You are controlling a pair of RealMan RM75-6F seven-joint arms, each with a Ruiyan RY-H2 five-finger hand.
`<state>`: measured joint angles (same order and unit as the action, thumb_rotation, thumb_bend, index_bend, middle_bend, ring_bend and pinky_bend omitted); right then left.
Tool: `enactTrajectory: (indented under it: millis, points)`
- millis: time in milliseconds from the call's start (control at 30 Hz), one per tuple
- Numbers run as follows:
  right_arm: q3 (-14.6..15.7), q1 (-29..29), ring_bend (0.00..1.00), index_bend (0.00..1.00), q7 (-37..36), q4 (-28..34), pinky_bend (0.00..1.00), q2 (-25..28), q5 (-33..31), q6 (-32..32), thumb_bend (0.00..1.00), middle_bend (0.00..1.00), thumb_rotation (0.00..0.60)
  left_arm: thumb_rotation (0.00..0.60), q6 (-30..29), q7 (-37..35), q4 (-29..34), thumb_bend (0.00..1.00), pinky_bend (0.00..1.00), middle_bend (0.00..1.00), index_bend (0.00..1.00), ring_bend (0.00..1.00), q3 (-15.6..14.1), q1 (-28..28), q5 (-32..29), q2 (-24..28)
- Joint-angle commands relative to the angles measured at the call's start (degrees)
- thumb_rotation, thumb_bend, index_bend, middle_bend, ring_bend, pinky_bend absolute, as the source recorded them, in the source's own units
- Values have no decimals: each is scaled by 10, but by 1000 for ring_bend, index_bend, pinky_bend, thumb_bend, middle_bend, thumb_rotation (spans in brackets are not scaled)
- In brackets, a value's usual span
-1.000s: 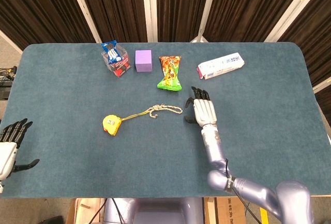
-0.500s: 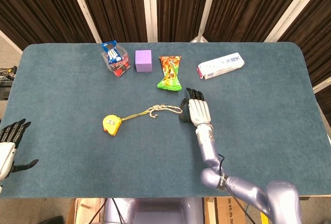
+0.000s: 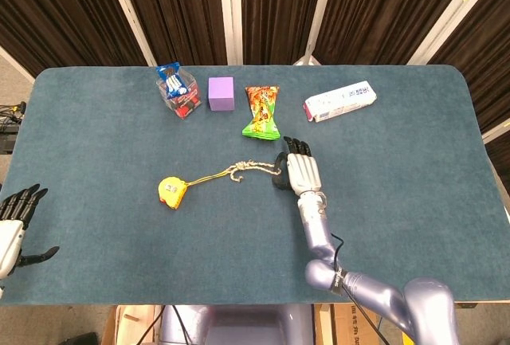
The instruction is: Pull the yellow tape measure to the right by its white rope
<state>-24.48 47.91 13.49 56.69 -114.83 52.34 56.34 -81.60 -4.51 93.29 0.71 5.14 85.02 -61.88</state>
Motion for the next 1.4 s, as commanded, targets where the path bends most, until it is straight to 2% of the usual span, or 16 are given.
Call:
enactTrajectory:
  millis: [33, 600, 1000, 1200, 1400]
  points:
    - [-1, 0, 0, 558, 0, -1, 0, -1, -1, -1, 346, 111, 600, 600, 0, 0, 0, 0, 0, 0, 0, 0, 0, 0, 0, 0]
    - [-7, 4, 0, 586, -2, -14, 0, -10, -1, -4, 381, 129, 600, 600, 2, -2, 3, 0, 0, 0, 0, 0, 1, 0, -3, 1]
    - [-9, 4, 0, 658, -4, -15, 0, -10, 1, -3, 468, 143, 600, 600, 4, -4, 4, 0, 0, 0, 0, 0, 1, 1, -5, 2]
    - [-6, -4, 0, 661, -2, 10, 0, 7, 11, 8, 470, 145, 600, 600, 6, -6, 5, 0, 0, 0, 0, 0, 1, 1, -6, 2]
    - [-4, -23, 0, 661, 3, 66, 0, 46, 19, 28, 472, 146, 600, 600, 4, -5, 6, 0, 0, 0, 0, 0, 1, 1, -5, 3]
